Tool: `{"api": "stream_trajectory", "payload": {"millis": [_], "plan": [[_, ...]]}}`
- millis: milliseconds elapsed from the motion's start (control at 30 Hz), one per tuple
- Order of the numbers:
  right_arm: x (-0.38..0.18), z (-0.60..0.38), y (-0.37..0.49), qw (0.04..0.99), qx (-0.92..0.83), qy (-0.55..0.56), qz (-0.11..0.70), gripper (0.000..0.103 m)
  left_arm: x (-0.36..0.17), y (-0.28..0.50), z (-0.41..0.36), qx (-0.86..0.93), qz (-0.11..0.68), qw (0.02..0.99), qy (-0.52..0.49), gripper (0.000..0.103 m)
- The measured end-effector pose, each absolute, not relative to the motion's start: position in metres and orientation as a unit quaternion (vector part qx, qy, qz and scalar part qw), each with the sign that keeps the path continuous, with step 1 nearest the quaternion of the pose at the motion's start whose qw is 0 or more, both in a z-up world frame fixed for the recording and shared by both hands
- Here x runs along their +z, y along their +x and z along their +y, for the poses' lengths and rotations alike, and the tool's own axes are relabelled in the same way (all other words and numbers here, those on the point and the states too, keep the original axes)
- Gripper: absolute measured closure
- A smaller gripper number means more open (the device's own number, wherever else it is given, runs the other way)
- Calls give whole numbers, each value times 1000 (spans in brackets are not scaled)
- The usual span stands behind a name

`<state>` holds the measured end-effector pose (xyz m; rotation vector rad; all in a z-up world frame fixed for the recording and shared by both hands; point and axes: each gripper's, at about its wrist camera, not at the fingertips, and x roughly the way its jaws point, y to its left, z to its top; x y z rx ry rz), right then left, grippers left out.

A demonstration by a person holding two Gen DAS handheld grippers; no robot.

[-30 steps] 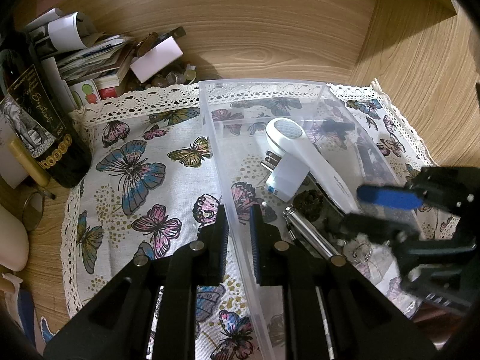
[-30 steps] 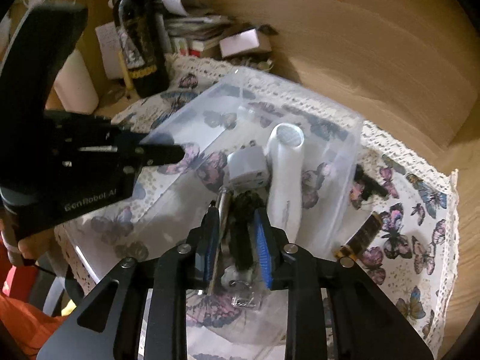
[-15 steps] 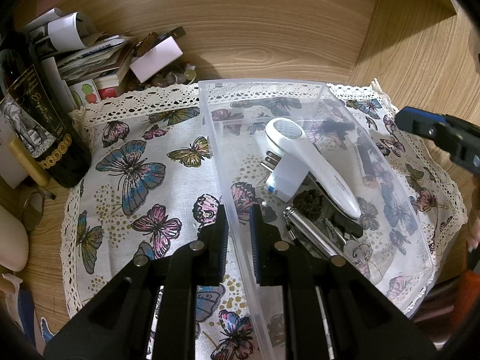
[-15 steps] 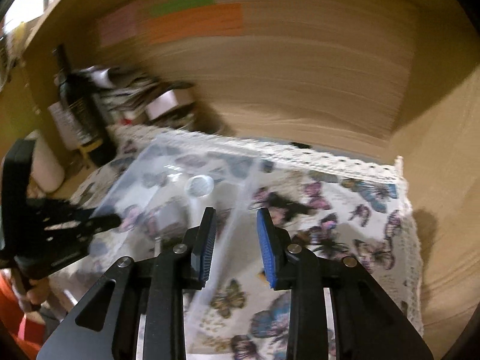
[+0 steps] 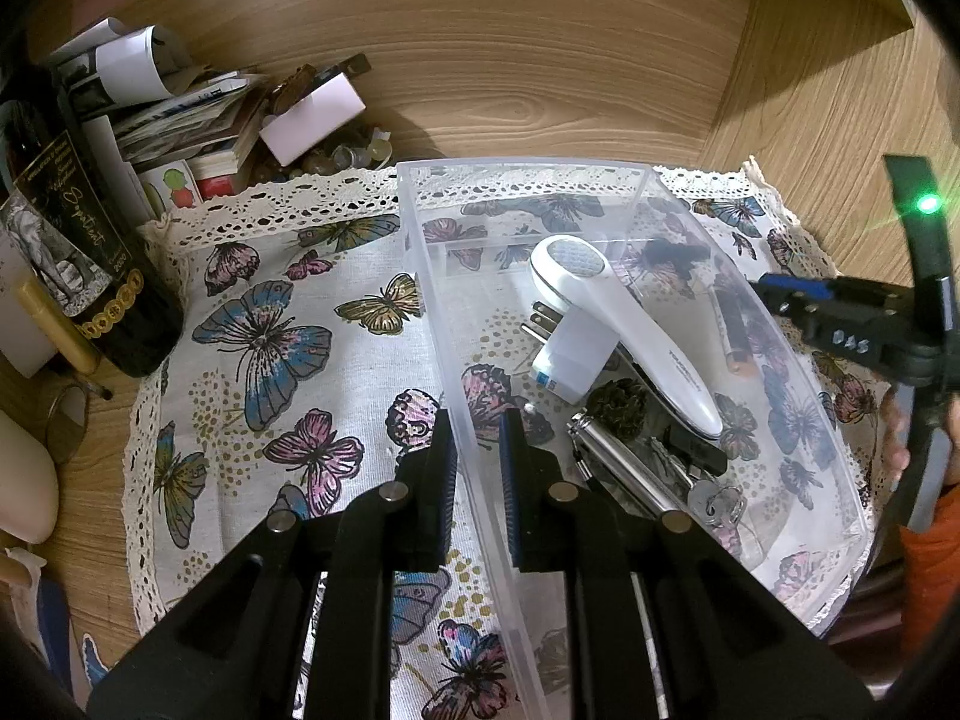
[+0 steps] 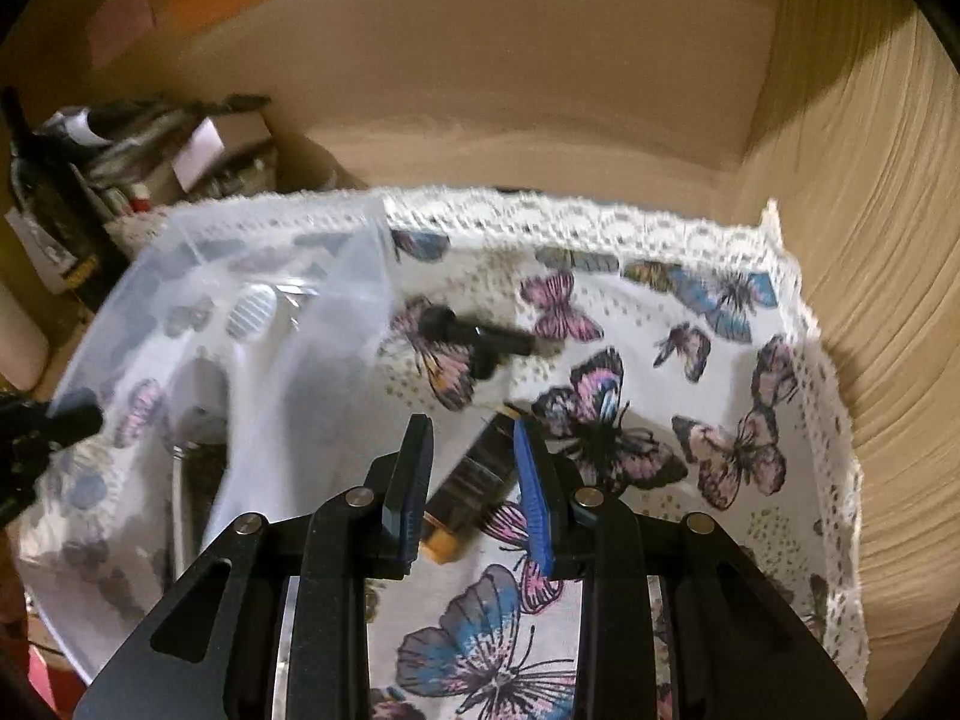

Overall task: Organize rigid objects
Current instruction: 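Grasp the black-and-gold lighter with the right tool and lift it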

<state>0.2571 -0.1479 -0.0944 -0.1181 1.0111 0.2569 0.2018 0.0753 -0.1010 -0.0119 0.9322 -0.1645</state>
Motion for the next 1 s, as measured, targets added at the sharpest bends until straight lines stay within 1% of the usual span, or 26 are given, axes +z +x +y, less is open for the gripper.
{"api": "stream_trajectory", "payload": {"millis": [200, 267, 300, 433, 467, 533, 700, 1000], "plan": [[-118, -148, 264, 850, 119, -56, 509, 78, -101, 202, 76, -79, 449, 890, -6, 90], [-124, -147, 266, 849, 117, -56, 512, 70, -101, 202, 76, -79, 449, 890, -6, 90], [-126, -147, 266, 849, 115, -57, 513, 68, -101, 202, 76, -79, 449, 890, -6, 90], [-131, -145, 266, 851, 114, -65, 508, 68, -101, 202, 76, -79, 452, 889, -6, 90], [-131, -144, 266, 852, 115, -67, 507, 68, -102, 203, 77, -79, 452, 888, -7, 90], [-130, -143, 266, 853, 113, -69, 505, 82, -103, 204, 78, -79, 453, 888, -6, 90], [-123, -146, 261, 857, 113, -70, 499, 81, -103, 204, 79, -79, 453, 888, -6, 90], [-87, -144, 248, 878, 123, -80, 455, 82, -104, 204, 78, -79, 453, 888, -5, 90]]}}
